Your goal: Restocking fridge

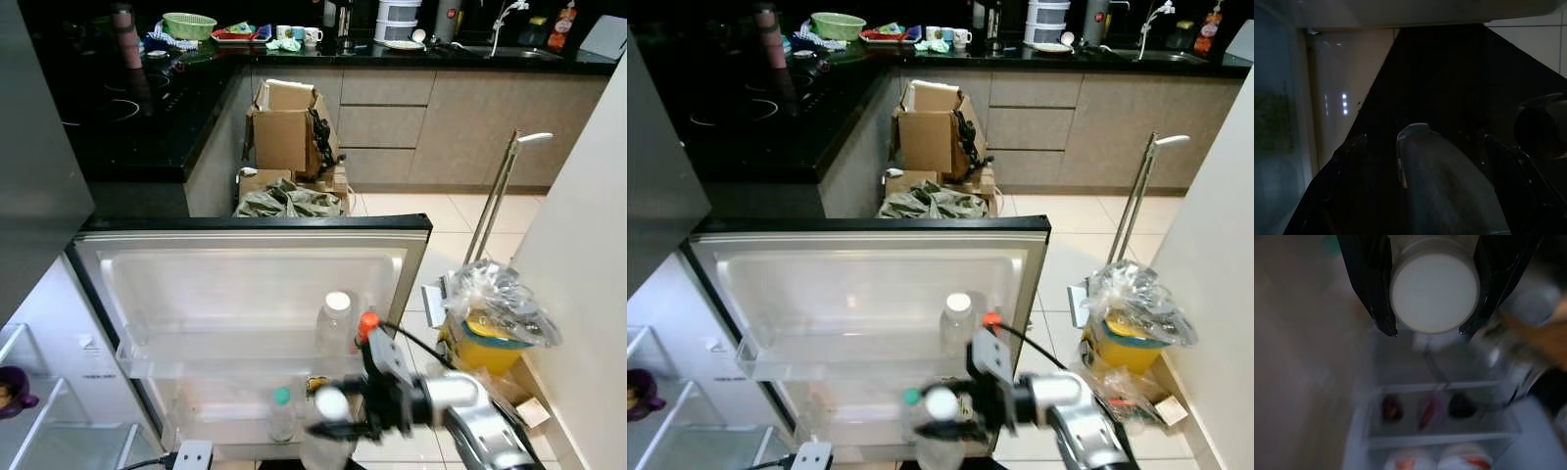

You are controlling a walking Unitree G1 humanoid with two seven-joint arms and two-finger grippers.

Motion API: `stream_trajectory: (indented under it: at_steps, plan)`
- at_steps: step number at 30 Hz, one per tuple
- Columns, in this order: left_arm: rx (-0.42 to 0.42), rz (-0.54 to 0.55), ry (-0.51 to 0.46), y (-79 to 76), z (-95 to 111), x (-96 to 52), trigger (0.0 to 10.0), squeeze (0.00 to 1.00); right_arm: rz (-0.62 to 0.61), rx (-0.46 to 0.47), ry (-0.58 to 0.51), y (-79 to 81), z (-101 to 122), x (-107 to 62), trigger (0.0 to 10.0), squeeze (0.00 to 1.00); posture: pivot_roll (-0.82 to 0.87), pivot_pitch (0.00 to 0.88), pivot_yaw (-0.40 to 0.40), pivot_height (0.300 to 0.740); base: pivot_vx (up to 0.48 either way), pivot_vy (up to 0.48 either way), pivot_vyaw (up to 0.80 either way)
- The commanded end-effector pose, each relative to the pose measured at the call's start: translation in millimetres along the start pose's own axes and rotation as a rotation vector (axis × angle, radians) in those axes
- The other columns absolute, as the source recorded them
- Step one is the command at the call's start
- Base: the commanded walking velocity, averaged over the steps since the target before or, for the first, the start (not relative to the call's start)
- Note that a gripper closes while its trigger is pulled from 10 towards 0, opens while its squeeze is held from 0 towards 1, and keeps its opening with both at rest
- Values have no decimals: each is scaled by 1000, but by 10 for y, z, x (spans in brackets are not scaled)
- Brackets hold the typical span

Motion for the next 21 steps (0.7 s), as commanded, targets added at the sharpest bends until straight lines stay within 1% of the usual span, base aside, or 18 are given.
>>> stream_trajectory:
  at_steps: [1,2,4,5,7,10,12,13,14,15,18,20,21]
  plan:
    - [-20,-8,-5,-49,-4,10,10000,0,-45,-65,-24,-84,162,49,10000,0,-129,0,-46,740,0,0,0]
    - [-20,-8,-5,-49,-4,10,10000,0,-45,-65,-24,-84,162,49,10000,0,-129,0,-46,740,0,0,0]
    - [-23,-11,-6,-67,-1,15,10000,0,-89,-117,-53,-182,310,151,10000,0,-129,0,-51,740,0,0,0]
    - [-23,-11,-6,-67,-1,15,10000,0,-89,-117,-53,-182,310,151,10000,0,-129,0,-51,740,0,0,0]
    - [-25,-13,-6,-79,-1,17,10000,0,-105,-135,-76,-217,400,218,10000,0,-127,0,-57,740,0,0,0]
    - [-26,-14,-7,-83,-2,18,10000,0,-112,-147,-87,-230,438,249,10000,0,-127,0,-57,740,0,0,0]
    - [-31,-15,-6,-93,-12,18,10000,0,-175,-177,-106,-329,511,340,10000,0,-126,0,-60,740,0,0,0]
    - [-31,-15,-6,-93,-12,18,10000,0,-175,-177,-106,-329,511,340,10000,0,-126,0,-60,740,0,0,0]
    - [-34,-16,-5,-99,-22,17,10000,0,-208,-188,-118,-375,546,386,10000,0,-124,0,-63,740,0,0,0]
    - [-34,-16,-5,-99,-22,17,10000,0,-208,-188,-118,-375,546,386,10000,0,-124,0,-63,740,0,0,0]
    - [-37,-16,-3,-105,-37,15,10000,0,-265,-206,-117,-444,574,442,10000,0,-124,0,-63,740,0,0,0]
    - [-39,-17,-2,-111,-43,15,10000,0,-327,-234,-69,-523,525,469,10000,0,-123,0,-65,740,0,0,0]
    - [-39,-17,-2,-111,-43,15,10000,0,-327,-234,-69,-523,525,469,10000,0,-123,0,-65,740,0,0,0]
Point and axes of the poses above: a point about 5 cm out from each wrist's last joint towards the gripper, its own x axis pointing out of the wrist towards the gripper, its own z axis along the axis of the wrist's last joint, y = z × x, the point moved 5 cm from there along x, pointing out of the wrist towards the gripper, and after that the axes turned 5 degrees about x, right-handed, at the moved point
